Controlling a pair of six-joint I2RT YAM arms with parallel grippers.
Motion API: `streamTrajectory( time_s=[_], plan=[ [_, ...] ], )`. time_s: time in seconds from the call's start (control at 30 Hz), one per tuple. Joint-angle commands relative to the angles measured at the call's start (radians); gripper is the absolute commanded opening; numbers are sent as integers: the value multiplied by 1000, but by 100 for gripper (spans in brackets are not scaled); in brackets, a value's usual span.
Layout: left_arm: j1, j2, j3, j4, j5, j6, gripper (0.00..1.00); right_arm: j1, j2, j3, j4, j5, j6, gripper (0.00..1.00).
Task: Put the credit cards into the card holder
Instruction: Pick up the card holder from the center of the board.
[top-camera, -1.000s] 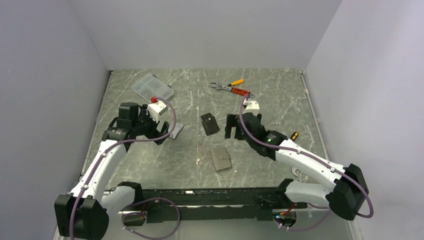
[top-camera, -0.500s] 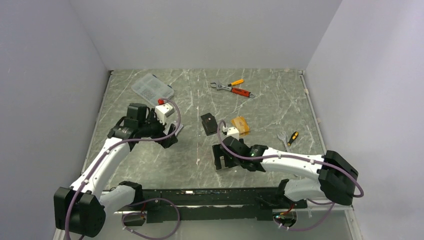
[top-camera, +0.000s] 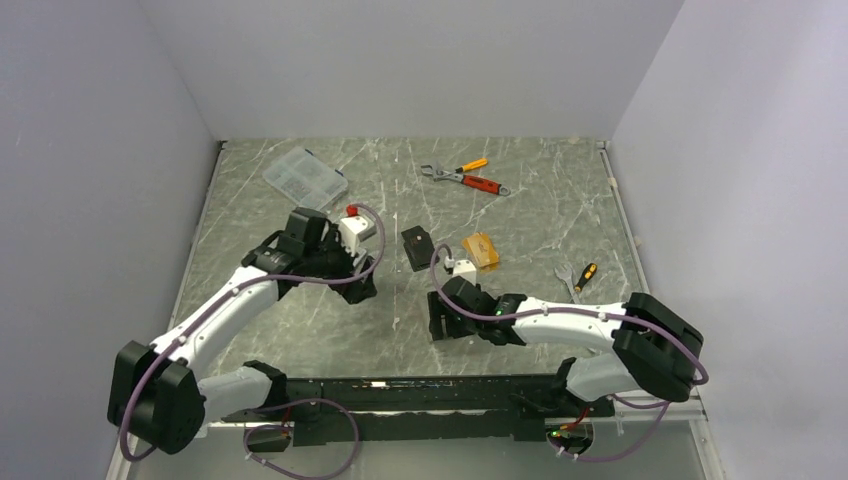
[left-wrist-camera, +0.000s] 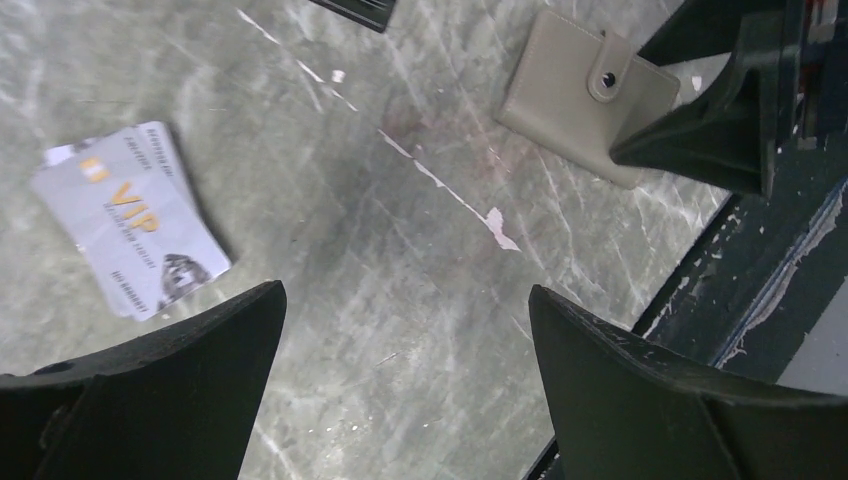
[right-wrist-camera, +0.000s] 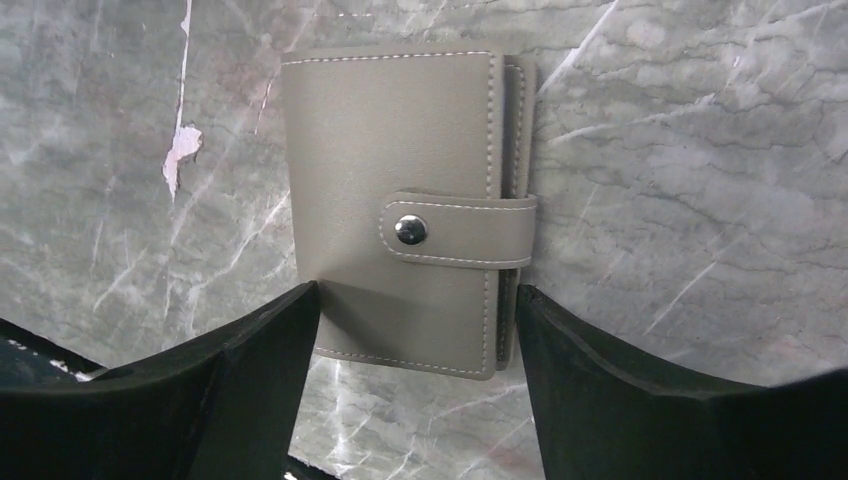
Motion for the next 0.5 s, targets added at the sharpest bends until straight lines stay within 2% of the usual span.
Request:
streamTrajectory(
  time_s=[0.0, 0.13, 0.27, 0.37, 0.4, 0.47],
  plan=[
    [-46, 60, 13, 44, -13, -45, 99, -32, -25, -74, 57, -38, 42, 70],
    [-66, 117, 34, 65, 15, -81, 99, -84, -52, -150, 122, -85, 65, 49],
    [-88, 176, 40, 97, 55, -102, 99, -134, -90, -218, 188, -141, 67, 21],
    [-102, 214, 45, 118, 90, -108, 99, -160, -137, -257, 266, -189, 38, 5],
    [-104, 225, 49, 124, 101, -112, 99, -163, -156, -264, 279, -202, 25, 0],
    [-105, 245, 57, 141, 132, -128, 99, -165, -199, -269, 297, -218, -2, 0]
  ],
)
